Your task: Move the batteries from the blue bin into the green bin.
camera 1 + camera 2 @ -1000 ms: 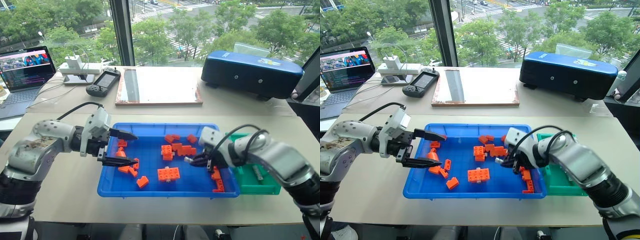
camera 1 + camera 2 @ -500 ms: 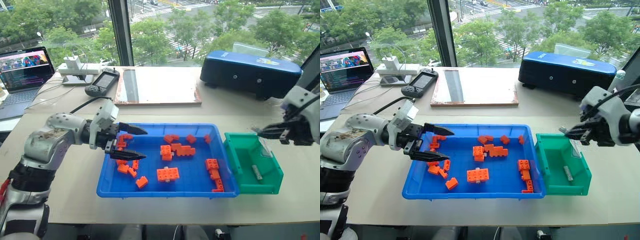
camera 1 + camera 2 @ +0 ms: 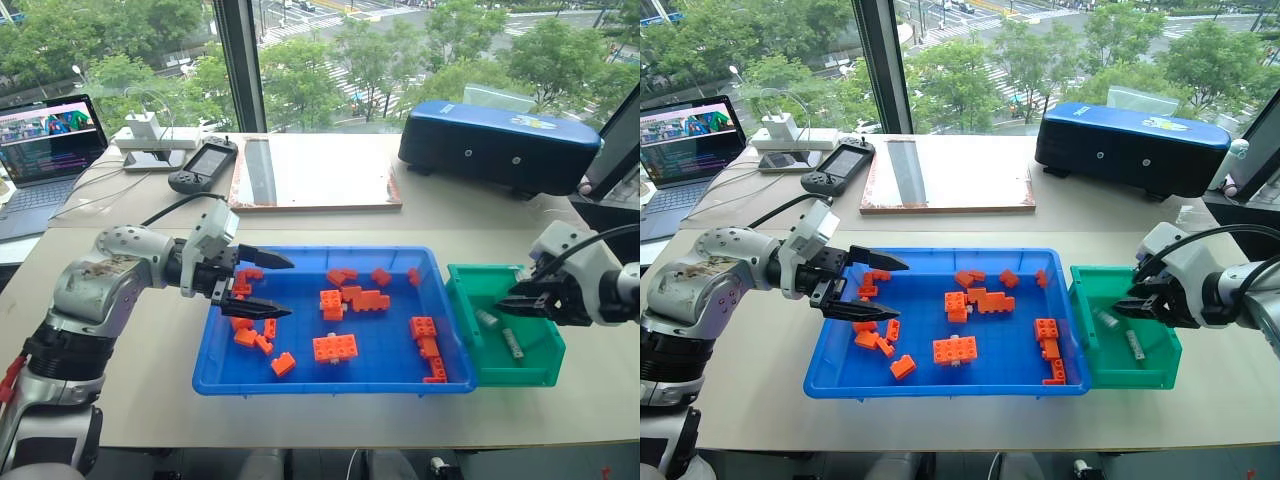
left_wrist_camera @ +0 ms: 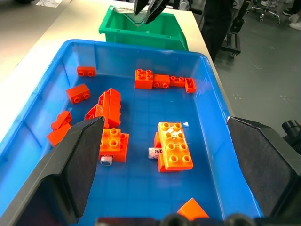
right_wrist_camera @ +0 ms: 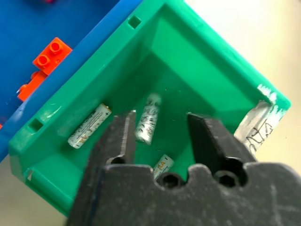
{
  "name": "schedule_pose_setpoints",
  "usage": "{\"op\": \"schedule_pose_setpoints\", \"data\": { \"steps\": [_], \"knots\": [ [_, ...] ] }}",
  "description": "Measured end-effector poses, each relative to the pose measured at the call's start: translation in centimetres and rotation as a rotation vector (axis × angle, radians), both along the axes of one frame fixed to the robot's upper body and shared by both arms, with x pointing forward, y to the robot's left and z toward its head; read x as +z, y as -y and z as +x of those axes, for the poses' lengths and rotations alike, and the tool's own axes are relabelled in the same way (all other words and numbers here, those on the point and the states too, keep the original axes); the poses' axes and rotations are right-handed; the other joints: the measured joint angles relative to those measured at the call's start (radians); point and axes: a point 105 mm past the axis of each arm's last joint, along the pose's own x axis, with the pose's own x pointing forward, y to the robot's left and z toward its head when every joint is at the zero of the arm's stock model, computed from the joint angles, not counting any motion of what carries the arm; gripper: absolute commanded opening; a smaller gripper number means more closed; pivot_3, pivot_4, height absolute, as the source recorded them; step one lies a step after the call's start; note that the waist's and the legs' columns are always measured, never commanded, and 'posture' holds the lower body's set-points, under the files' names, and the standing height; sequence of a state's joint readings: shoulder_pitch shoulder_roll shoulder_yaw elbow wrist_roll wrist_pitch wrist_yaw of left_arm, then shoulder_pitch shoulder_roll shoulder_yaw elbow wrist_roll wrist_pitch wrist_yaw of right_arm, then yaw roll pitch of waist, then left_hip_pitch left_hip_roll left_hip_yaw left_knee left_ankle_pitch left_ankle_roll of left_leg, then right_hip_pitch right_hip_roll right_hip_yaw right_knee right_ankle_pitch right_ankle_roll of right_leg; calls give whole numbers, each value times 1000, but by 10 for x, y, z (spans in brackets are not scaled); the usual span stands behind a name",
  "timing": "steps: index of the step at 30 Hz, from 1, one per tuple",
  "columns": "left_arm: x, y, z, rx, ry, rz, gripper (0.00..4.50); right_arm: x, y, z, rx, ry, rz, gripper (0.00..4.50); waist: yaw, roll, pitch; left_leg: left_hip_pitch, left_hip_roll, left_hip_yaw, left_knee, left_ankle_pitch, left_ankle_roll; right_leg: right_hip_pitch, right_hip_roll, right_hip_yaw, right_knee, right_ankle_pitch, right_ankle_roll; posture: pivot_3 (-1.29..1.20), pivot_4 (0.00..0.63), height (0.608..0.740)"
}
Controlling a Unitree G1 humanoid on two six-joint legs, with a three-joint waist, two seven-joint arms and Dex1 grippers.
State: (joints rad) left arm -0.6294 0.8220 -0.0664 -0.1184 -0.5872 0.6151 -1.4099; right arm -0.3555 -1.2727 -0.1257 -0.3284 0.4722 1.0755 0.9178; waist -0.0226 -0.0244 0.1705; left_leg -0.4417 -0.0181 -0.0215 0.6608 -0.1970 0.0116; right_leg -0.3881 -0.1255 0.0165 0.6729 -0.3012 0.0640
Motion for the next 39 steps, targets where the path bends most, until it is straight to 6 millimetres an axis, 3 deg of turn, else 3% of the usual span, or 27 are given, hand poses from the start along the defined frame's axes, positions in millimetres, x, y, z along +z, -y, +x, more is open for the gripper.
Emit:
{"op": "schedule_pose_setpoints", "data": {
  "steps": [3, 7, 12, 14, 23, 39],
  "knots": [
    [-1, -3, 0, 14, 0, 10, 4500, 21, -8, 5, 40, 60, -2, 4479, -1, 0, 0, 0, 0, 0, 0, 0, 0, 0, 0, 0, 0, 0, 0, 0, 150, 732],
    [-3, -10, 1, 41, -2, 36, 4500, 38, -53, 8, 226, 118, 71, 4479, -10, 0, 0, 0, 1, -1, 0, 0, 0, 0, 1, 0, 0, 0, 0, 0, 150, 732],
    [-14, -24, 2, 98, 1, 107, 4500, 18, -133, 5, 525, 52, 156, 4479, -18, 0, 0, 0, 0, -1, 0, 0, 0, 0, 0, -1, 1, 0, 0, 0, 150, 732],
    [-16, -27, 0, 107, 0, 116, 4500, -3, -150, 1, 595, -13, 122, 4479, -13, 0, 0, 0, 0, -2, 0, 0, 0, 0, 0, -1, 1, 0, 0, 0, 150, 732],
    [-17, -36, -8, 147, 9, 134, 4500, -44, -184, -32, 877, -173, 63, 4479, 0, 0, 0, 0, 0, -2, 0, 0, 0, -1, 0, -2, 1, 0, 0, 0, 150, 732],
    [-13, -42, -19, 189, -1, 154, 4500, -65, -201, -9, 895, -166, 29, 4479, -2, 0, 0, 0, 0, -2, 0, 0, -1, -2, 0, -2, 5, 0, 0, 0, 150, 732]
  ]
}}
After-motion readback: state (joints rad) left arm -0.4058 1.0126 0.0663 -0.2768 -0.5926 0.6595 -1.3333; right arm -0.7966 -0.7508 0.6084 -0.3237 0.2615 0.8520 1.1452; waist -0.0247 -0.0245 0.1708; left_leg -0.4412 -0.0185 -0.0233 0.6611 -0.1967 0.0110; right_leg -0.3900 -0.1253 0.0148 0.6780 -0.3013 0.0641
